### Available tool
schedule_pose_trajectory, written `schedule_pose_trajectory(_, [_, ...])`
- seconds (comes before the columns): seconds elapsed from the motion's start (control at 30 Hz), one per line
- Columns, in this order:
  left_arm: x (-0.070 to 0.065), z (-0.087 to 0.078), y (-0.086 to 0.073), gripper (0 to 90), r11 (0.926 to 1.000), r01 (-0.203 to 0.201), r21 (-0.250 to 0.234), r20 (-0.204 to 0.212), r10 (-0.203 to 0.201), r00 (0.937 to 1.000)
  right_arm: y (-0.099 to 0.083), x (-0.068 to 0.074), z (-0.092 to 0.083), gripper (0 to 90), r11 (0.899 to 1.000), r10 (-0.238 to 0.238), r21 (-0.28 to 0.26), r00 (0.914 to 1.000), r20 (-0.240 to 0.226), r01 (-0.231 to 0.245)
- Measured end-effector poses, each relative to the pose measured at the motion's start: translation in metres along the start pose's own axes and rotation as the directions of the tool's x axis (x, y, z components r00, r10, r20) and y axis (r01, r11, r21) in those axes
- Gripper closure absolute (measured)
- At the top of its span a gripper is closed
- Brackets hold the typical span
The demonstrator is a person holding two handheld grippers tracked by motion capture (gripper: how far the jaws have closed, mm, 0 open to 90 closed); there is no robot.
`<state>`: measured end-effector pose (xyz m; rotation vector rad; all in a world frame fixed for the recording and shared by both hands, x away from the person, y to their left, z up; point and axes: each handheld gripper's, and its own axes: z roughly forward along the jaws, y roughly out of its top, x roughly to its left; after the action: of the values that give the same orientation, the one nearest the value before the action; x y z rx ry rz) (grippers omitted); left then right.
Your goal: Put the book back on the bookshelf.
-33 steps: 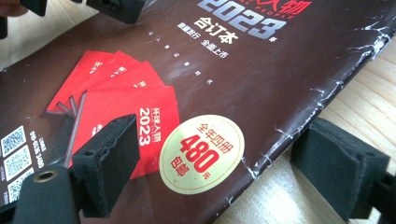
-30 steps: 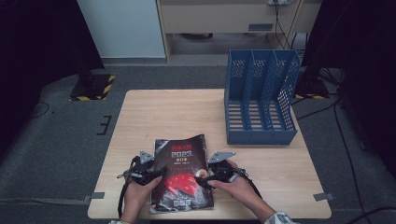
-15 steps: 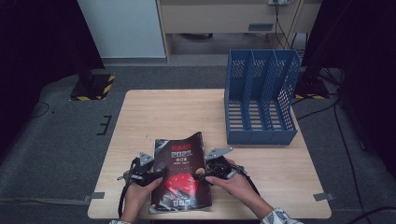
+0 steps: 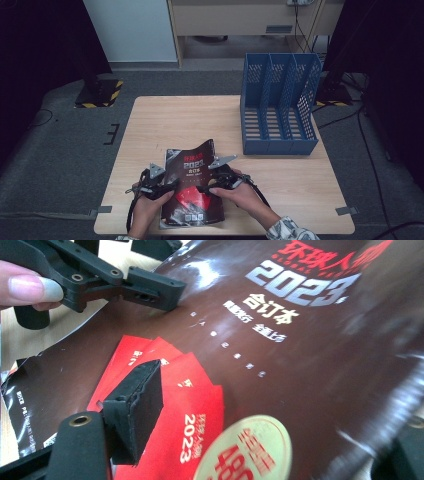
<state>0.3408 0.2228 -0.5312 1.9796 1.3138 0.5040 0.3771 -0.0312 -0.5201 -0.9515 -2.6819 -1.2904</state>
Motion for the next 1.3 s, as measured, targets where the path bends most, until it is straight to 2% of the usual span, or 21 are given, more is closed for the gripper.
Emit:
schedule_pose_trajectory(0.07, [0.000, 0.000, 0.000, 32.8, 1.0000, -0.001, 0.000, 0.001, 0.001, 1.0000, 0.002, 0.003, 0.004, 31.1, 1.000, 0.001, 0.017, 1.0000, 0.006, -0.001])
schedule_pose_trajectory(0.2, [0.000, 0.001, 0.001, 32.7, 1.0000, -0.006, 0.005, 0.006, 0.006, 1.0000, 0.005, 0.003, 0.008, 46.4, 0.999, 0.011, 0.040, 0.9991, 0.040, -0.013])
schedule_pose_trajectory(0.37, [0.000, 0.007, 0.005, 32.4, 0.9999, -0.010, -0.008, 0.016, 0.010, 0.9998, 0.007, -0.005, 0.008, 68.0, 0.998, 0.042, 0.046, 0.9957, 0.083, -0.046])
schedule_pose_trajectory(0.47, [-0.001, 0.013, 0.009, 32.4, 0.9995, -0.020, -0.026, 0.021, 0.021, 0.9996, 0.009, -0.010, 0.004, 72.9, 0.996, 0.076, 0.028, 0.9934, 0.086, -0.079])
schedule_pose_trajectory(0.5, [-0.002, 0.018, 0.012, 32.2, 0.9992, -0.027, -0.031, 0.029, 0.028, 0.9992, 0.011, -0.015, 0.001, 75.6, 0.996, 0.084, 0.024, 0.9903, 0.111, -0.087])
schedule_pose_trajectory(0.6, [-0.003, 0.020, 0.019, 34.2, 0.9997, -0.024, -0.005, 0.030, 0.024, 0.9993, 0.013, -0.019, -0.002, 78.2, 0.994, 0.105, 0.008, 0.9867, 0.125, -0.106])
schedule_pose_trajectory(0.63, [-0.007, 0.014, 0.024, 37.2, 0.9983, -0.044, -0.039, 0.047, 0.046, 0.9978, 0.013, -0.021, -0.003, 80.1, 0.994, 0.111, -0.009, 0.9849, 0.133, -0.111])
schedule_pose_trajectory(0.67, [-0.007, 0.014, 0.024, 38.4, 0.9983, -0.044, -0.039, 0.047, 0.046, 0.9978, 0.013, -0.021, -0.003, 80.4, 0.993, 0.114, -0.014, 0.9842, 0.136, -0.113])
schedule_pose_trajectory(0.7, [-0.010, 0.005, 0.029, 38.1, 0.9957, -0.043, -0.082, 0.039, 0.046, 0.9982, 0.012, -0.021, -0.002, 80.7, 0.993, 0.119, -0.017, 0.9835, 0.136, -0.118])
schedule_pose_trajectory(0.8, [-0.011, 0.000, 0.030, 36.6, 0.9944, -0.042, -0.097, 0.029, 0.045, 0.9985, 0.011, -0.022, 0.000, 81.1, 0.991, 0.133, -0.024, 0.9800, 0.148, -0.131])
schedule_pose_trajectory(0.9, [-0.006, 0.004, 0.023, 36.8, 0.9985, -0.024, -0.048, 0.019, 0.025, 0.9995, 0.013, -0.023, -0.002, 83.0, 0.988, 0.155, -0.046, 0.9760, 0.153, -0.149])
schedule_pose_trajectory(0.97, [-0.005, 0.004, 0.022, 36.7, 0.9990, -0.020, -0.041, 0.020, 0.021, 0.9996, 0.014, -0.023, -0.003, 83.3, 0.988, 0.150, -0.049, 0.9763, 0.157, -0.144])
schedule_pose_trajectory(1.0, [-0.003, 0.004, 0.021, 36.7, 0.9993, -0.010, -0.037, 0.016, 0.010, 0.9998, 0.017, -0.024, -0.006, 83.9, 0.990, 0.135, -0.054, 0.9737, 0.184, -0.127])
schedule_pose_trajectory(1.03, [-0.003, 0.004, 0.021, 36.8, 0.9994, -0.007, -0.035, 0.019, 0.008, 0.9998, 0.018, -0.024, -0.007, 84.4, 0.991, 0.132, -0.055, 0.9731, 0.189, -0.123])
schedule_pose_trajectory(1.1, [-0.004, 0.005, 0.019, 37.9, 0.9996, -0.016, -0.022, 0.030, 0.017, 0.9994, 0.018, -0.026, -0.009, 84.5, 0.992, 0.124, -0.063, 0.9690, 0.213, -0.113])
schedule_pose_trajectory(1.17, [-0.006, 0.006, 0.016, 39.1, 0.9999, -0.013, -0.006, 0.044, 0.013, 0.9990, 0.017, -0.029, -0.011, 84.3, 0.988, 0.153, -0.066, 0.9650, 0.213, -0.142])
schedule_pose_trajectory(1.27, [-0.008, 0.009, 0.015, 42.1, 0.9996, -0.025, 0.015, 0.063, 0.024, 0.9978, 0.017, -0.031, -0.012, 84.1, 0.989, 0.142, -0.065, 0.9673, 0.210, -0.131])
schedule_pose_trajectory(1.3, [-0.008, 0.010, 0.014, 42.5, 0.9999, -0.001, 0.016, 0.080, 0.000, 0.9968, 0.017, -0.031, -0.012, 83.9, 0.989, 0.142, -0.069, 0.9670, 0.212, -0.130])
